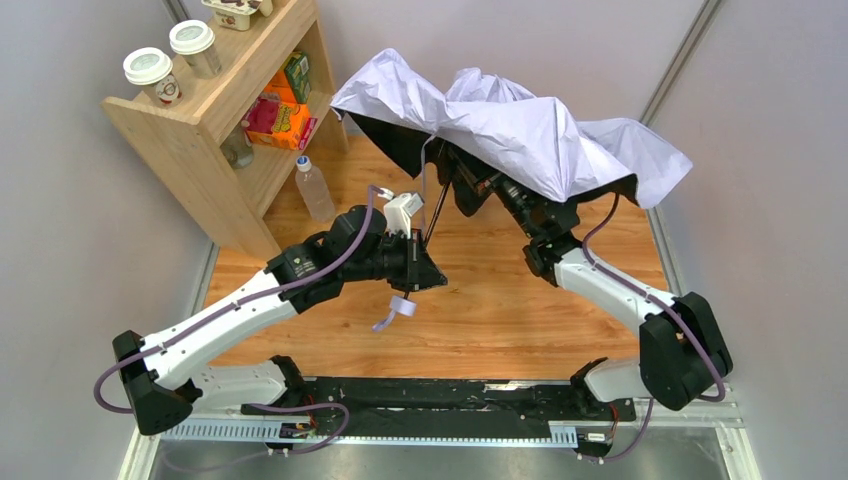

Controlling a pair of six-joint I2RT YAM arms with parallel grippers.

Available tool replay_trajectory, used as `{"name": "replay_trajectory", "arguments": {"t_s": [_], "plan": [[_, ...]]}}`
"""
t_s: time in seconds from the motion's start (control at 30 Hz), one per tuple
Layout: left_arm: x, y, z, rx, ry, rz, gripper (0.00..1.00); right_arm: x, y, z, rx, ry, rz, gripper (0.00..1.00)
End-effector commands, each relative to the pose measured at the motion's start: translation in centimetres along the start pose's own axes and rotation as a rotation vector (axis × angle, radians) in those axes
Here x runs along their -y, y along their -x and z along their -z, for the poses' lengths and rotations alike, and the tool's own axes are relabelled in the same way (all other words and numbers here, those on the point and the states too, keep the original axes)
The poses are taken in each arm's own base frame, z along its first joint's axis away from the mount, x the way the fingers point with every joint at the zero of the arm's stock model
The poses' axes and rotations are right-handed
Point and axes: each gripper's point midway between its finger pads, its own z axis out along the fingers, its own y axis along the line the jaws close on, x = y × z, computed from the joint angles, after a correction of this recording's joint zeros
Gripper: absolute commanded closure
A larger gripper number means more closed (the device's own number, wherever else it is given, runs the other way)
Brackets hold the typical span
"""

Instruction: Put away the umbrella

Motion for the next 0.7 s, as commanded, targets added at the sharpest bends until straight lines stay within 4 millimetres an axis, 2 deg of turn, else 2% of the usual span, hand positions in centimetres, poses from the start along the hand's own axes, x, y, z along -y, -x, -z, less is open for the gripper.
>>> {"name": "replay_trajectory", "arguments": {"t_s": [0.0,0.07,0.13,0.2,0.27,0.4,0.5,0.6,0.67], "plan": [[2.6,8.8,1.8,0.345,-0.043,-0.068,1.0,-2.1,-7.0,3.0,-0.255,0.115,-0.024,1.0],[2.8,9.1,2.2,0.338,-0.023,-0.087,1.0,-0.7,-7.7,3.1,-0.306,0.05,0.03,1.0],[3.1,9.5,2.8,0.344,-0.018,-0.111,1.0,1.7,-8.4,3.0,-0.369,-0.082,0.096,1.0],[2.6,9.6,3.0,0.351,0.015,-0.118,1.0,4.1,-9.2,3.6,-0.438,-0.216,0.134,0.91],[2.0,9.4,3.0,0.352,0.037,-0.123,1.0,5.3,-9.4,4.3,-0.469,-0.302,0.145,0.74],[0.5,9.4,2.5,0.36,0.097,-0.123,1.0,6.4,-10.1,5.2,-0.489,-0.398,0.133,0.4],[-0.1,9.7,2.3,0.369,0.13,-0.131,1.0,6.9,-11.2,6.3,-0.507,-0.439,0.154,0.24],[0.1,10.2,2.2,0.371,0.138,-0.152,1.0,6.9,-10.8,6.6,-0.466,-0.445,0.189,0.22],[-0.1,10.1,1.8,0.36,0.148,-0.158,1.0,5.5,-10.1,6.5,-0.432,-0.414,0.22,0.21]]}}
